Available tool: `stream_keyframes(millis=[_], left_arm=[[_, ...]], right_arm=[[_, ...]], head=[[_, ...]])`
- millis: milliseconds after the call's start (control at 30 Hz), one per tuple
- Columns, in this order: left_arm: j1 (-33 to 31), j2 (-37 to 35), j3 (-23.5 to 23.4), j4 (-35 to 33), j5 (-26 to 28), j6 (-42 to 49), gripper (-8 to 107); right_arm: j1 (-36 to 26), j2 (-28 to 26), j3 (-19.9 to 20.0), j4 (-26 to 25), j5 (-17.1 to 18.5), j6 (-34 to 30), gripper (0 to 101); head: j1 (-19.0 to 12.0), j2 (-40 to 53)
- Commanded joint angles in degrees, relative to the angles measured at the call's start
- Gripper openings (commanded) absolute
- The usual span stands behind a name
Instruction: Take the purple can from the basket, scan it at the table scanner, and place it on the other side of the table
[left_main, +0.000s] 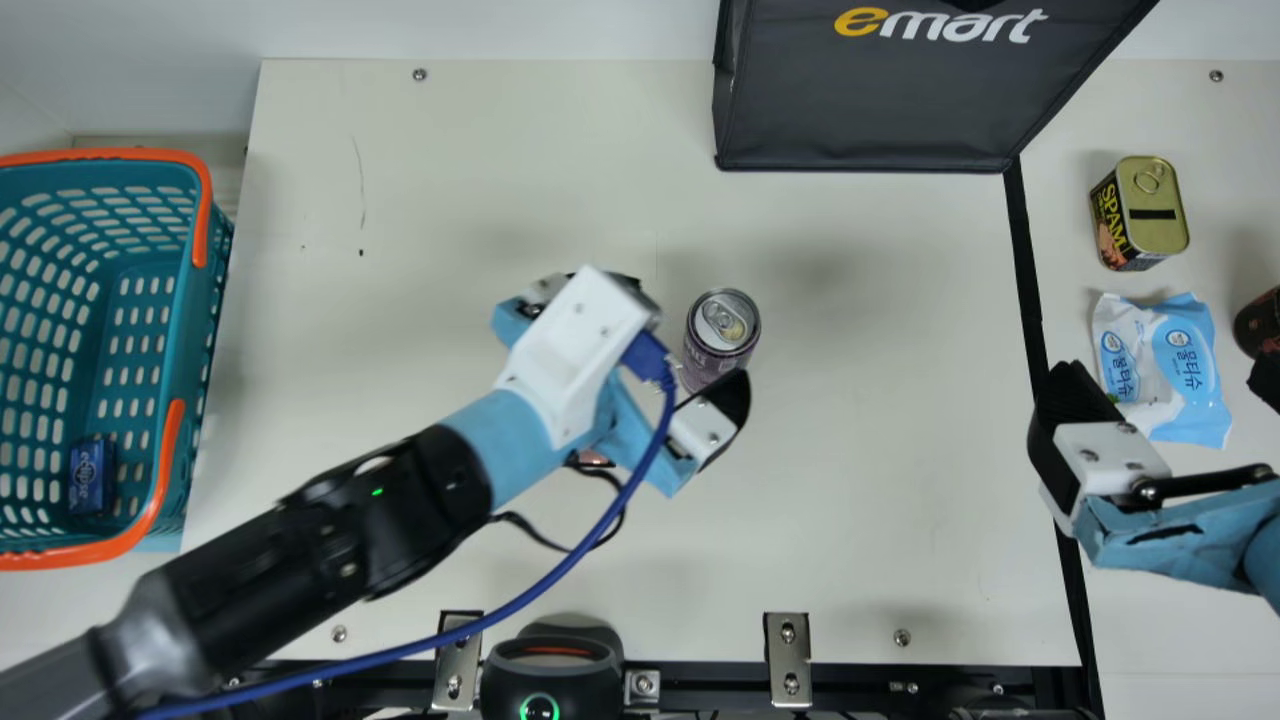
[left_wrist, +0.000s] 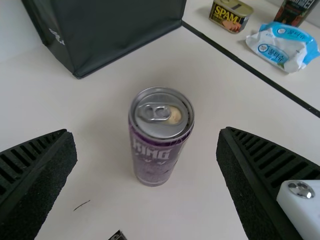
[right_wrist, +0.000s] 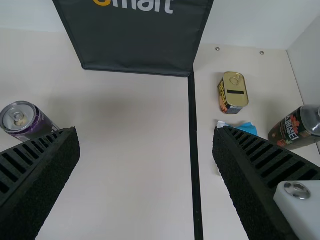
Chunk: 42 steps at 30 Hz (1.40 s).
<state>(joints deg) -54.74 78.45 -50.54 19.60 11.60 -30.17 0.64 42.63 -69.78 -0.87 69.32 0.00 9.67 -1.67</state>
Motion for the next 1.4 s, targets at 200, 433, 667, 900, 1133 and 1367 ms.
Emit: stream_keyframes(millis=[200,433,667,900,1133,1367], left_arm=[[3.51,-14.54,6.92,-5.11,3.19,5.58,90],[8.02,-24.05,10.39,-10.50,8.80,11.65,90],[12.86,-31.14,10.52,-16.25,18.97,18.23,90],[19.97,-36.74,8.96,-21.82,29.97,24.05,90],[27.99,-41.22,7.24,-25.89,38.71,28.15,90],[35.53,-44.67,5.71,-26.27,44.76,30.05,90]], right_arm=[[0.00,0.00,0.00,0.00,0.00,0.00,95],[0.00,0.00,0.00,0.00,0.00,0.00,95],[0.00,0.00,0.00,0.00,0.00,0.00,95],[0.00,0.00,0.00,0.00,0.00,0.00,95],[0.00,0.00,0.00,0.00,0.00,0.00,95],[0.00,0.00,0.00,0.00,0.00,0.00,95]], head=[[-1.75,0.09],[-1.75,0.09],[-1.75,0.09],[-1.75,0.09],[-1.75,0.09],[-1.75,0.09]])
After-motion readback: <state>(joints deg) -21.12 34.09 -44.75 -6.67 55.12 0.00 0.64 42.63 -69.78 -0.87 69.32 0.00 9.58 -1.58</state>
